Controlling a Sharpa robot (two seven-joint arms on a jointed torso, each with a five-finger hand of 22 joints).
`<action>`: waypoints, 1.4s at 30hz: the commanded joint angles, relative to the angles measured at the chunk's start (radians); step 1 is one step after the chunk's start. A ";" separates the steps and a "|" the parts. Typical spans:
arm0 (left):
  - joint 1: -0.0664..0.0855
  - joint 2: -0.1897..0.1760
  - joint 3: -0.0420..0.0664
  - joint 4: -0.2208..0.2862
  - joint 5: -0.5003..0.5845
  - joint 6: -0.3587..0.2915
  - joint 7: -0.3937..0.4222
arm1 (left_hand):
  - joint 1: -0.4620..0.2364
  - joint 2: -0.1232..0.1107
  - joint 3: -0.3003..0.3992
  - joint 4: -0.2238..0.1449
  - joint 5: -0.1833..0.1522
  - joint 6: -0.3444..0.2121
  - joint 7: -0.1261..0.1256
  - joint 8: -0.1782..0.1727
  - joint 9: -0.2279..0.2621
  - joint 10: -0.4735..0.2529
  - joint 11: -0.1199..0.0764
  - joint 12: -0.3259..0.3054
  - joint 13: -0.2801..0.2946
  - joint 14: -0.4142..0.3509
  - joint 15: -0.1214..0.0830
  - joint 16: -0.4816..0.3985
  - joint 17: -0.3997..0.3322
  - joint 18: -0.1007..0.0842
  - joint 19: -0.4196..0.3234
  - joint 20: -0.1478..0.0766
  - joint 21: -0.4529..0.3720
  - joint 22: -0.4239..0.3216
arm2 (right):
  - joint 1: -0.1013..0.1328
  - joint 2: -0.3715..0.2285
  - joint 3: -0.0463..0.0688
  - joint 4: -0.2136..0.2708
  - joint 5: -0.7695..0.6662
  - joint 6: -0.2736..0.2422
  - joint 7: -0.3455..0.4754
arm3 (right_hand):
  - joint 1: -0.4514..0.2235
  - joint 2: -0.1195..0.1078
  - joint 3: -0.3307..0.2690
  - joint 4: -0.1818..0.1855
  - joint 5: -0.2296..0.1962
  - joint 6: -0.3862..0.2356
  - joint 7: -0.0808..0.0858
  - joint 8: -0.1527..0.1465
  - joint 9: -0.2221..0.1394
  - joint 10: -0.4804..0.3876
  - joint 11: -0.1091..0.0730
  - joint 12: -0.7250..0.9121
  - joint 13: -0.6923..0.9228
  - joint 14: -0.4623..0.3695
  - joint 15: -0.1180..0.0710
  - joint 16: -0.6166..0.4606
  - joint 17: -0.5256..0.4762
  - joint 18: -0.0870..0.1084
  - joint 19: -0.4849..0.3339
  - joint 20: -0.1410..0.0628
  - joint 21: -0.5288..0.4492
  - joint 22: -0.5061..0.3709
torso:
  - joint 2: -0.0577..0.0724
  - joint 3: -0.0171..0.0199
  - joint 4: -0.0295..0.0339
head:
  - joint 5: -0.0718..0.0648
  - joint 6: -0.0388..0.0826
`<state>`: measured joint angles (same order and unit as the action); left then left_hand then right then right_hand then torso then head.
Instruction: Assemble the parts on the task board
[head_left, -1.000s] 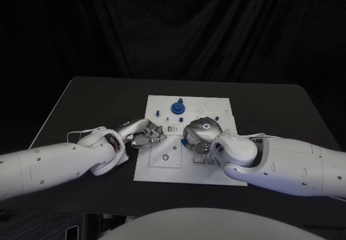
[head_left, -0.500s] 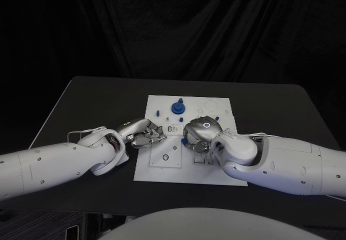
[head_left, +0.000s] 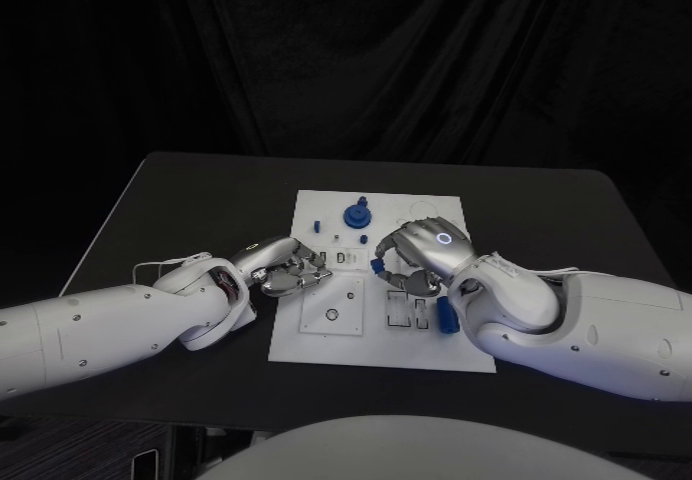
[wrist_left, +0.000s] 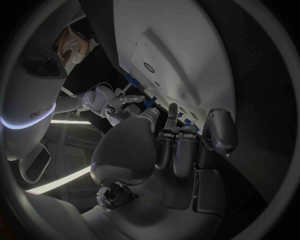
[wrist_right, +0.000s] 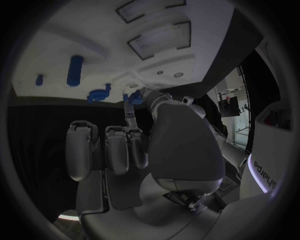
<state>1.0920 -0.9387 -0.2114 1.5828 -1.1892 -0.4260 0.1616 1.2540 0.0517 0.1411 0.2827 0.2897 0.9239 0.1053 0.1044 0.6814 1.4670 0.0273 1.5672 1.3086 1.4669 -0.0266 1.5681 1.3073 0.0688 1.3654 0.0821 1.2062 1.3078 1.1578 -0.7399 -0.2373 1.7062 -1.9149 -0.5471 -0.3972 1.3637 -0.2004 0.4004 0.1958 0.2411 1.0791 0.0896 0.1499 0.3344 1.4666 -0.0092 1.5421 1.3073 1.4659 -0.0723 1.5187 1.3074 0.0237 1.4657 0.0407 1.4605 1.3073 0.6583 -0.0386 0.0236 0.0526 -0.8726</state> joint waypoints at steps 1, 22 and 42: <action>-0.002 0.001 0.001 0.004 0.006 -0.003 0.009 | 0.000 0.008 0.000 0.000 0.004 0.005 0.001 -0.007 -0.002 0.104 0.005 0.004 0.262 0.104 0.005 0.003 0.264 0.014 -0.001 0.007 -0.007 0.154 | 0.019 -0.020 0.002 0.022 -0.001 -0.182 0.045 | 0.001 -0.002 0.005 -0.001 0.005 0.036 -0.029 0.003 0.011 0.079 -0.008 0.006 0.223 0.089 -0.006 0.004 0.189 0.004 0.058 -0.006 0.004 0.227 | -0.001 0.0011 -0.0005 | 0.002 0.000; -0.002 -0.001 0.000 0.005 0.006 -0.003 -0.005 | 0.003 0.009 0.000 -0.001 0.008 0.010 0.000 -0.006 -0.007 0.104 0.004 0.004 0.262 0.104 0.005 0.003 0.264 0.014 -0.001 0.007 -0.007 0.154 | 0.070 -0.140 0.000 0.109 0.720 -0.375 0.463 | -0.003 0.000 0.011 0.017 -0.007 0.095 -0.056 0.024 0.033 0.098 -0.031 0.023 0.253 0.091 -0.024 0.012 0.199 -0.002 0.067 -0.022 0.025 0.235 | 0.000 -0.0023 0.0040 | 0.011 0.000; -0.002 0.004 0.000 -0.003 0.006 0.001 -0.007 | 0.006 0.009 0.001 -0.002 0.012 0.012 -0.001 -0.005 -0.010 0.104 0.003 0.004 0.262 0.104 0.005 0.003 0.264 0.014 -0.001 0.007 -0.006 0.154 | 0.070 -0.159 -0.006 0.089 1.409 -0.130 0.838 | -0.009 0.009 0.006 0.050 -0.038 0.079 -0.053 0.012 0.037 0.094 -0.029 0.019 0.246 0.095 -0.025 0.023 0.216 0.000 0.064 -0.026 0.019 0.233 | 0.000 0.0004 -0.0001 | 0.018 0.000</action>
<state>1.0918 -0.9374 -0.2115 1.5792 -1.1892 -0.4259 0.1498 1.2579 0.0556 0.1411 0.2827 0.2985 0.9310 0.1055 0.1044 0.6723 1.4670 0.0273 1.5672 1.3085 1.4669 -0.0266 1.5681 1.3073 0.0688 1.3655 0.0821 1.2024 1.3075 1.2267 -0.8975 -0.2428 1.7953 -0.6478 -0.7694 0.3565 1.3539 -0.2030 0.4058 0.2402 0.2036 1.0968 0.1003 0.1654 0.3345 1.4675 -0.0346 1.5616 1.3078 1.4657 -0.0899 1.5375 1.3074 0.0237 1.4635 0.0214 1.4833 1.3077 0.6593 -0.0378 0.0238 0.0709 -0.8726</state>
